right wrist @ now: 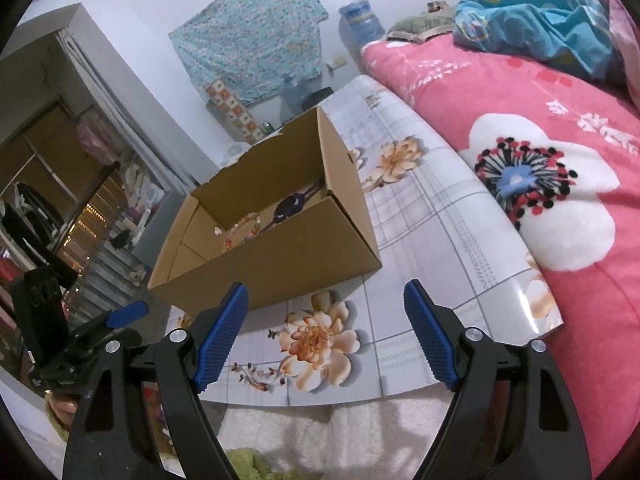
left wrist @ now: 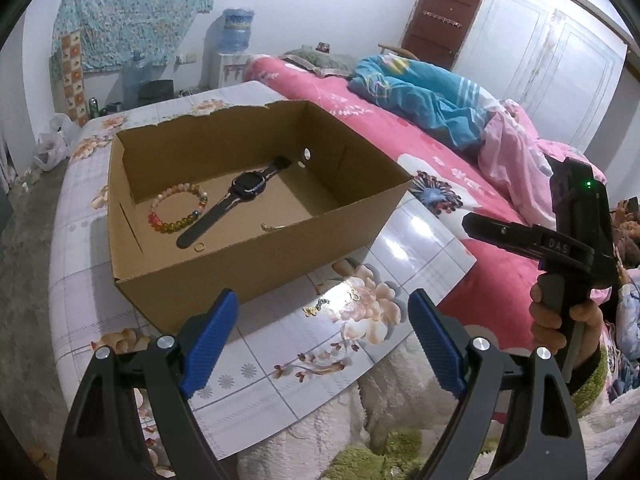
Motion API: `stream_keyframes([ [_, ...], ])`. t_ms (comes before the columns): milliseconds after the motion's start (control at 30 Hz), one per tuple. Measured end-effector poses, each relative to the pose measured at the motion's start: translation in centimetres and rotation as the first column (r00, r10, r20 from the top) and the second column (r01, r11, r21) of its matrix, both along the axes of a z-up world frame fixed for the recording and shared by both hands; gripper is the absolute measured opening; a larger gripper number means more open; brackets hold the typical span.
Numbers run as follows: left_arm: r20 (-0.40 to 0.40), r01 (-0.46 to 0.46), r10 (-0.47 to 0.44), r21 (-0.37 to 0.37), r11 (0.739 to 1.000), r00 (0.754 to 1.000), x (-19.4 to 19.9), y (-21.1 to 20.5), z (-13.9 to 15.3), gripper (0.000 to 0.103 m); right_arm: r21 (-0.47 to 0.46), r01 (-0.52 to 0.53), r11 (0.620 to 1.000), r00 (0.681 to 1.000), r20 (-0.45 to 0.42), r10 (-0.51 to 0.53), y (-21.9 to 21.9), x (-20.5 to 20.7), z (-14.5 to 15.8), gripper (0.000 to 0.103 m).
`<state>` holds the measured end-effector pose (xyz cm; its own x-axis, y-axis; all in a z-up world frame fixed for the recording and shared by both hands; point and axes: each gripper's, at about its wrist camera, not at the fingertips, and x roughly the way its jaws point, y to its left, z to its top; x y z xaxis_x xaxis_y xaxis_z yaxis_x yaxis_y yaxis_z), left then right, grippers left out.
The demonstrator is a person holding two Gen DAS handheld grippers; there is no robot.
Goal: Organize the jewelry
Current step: 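Withdraw both tools from the box back toward the jewelry on the sheet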
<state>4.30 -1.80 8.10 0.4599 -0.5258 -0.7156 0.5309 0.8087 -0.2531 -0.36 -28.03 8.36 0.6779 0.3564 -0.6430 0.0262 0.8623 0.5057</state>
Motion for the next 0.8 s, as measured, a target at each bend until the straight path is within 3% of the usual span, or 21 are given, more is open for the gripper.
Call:
stream_keyframes([
  [800,-0.066,0.027,-0.024,0.035,0.999,0.997,1.0,-1.6,-3.2,0.085,0.0,0.002,1.0,0.999,-0.038,-0.002,0.3,0.7,-1.5,0.076],
])
